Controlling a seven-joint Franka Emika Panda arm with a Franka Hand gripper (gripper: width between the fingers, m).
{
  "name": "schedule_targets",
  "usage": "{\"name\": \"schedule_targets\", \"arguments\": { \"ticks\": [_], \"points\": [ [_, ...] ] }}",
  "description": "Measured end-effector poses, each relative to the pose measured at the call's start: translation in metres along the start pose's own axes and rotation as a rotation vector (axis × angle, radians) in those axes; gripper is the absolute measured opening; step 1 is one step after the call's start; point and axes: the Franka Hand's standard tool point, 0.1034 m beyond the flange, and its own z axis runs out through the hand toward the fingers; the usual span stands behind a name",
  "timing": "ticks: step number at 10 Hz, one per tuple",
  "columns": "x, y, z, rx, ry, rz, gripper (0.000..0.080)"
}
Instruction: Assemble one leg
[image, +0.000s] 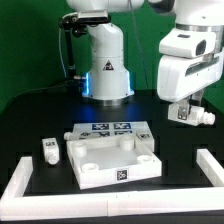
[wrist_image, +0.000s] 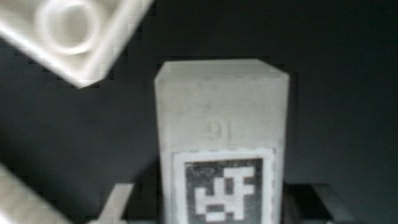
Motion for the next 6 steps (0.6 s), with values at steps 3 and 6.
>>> {"name": "schedule_targets", "arguments": {
  "ticks": [3, 6],
  "points": [
    [-0.01, -0.017, 0.013, -0.002, 0.016, -0.004, 0.0284],
    [-0.017, -0.018, 0.028, 0.006, 0.024, 0.009, 0.0284]
  ]
}}
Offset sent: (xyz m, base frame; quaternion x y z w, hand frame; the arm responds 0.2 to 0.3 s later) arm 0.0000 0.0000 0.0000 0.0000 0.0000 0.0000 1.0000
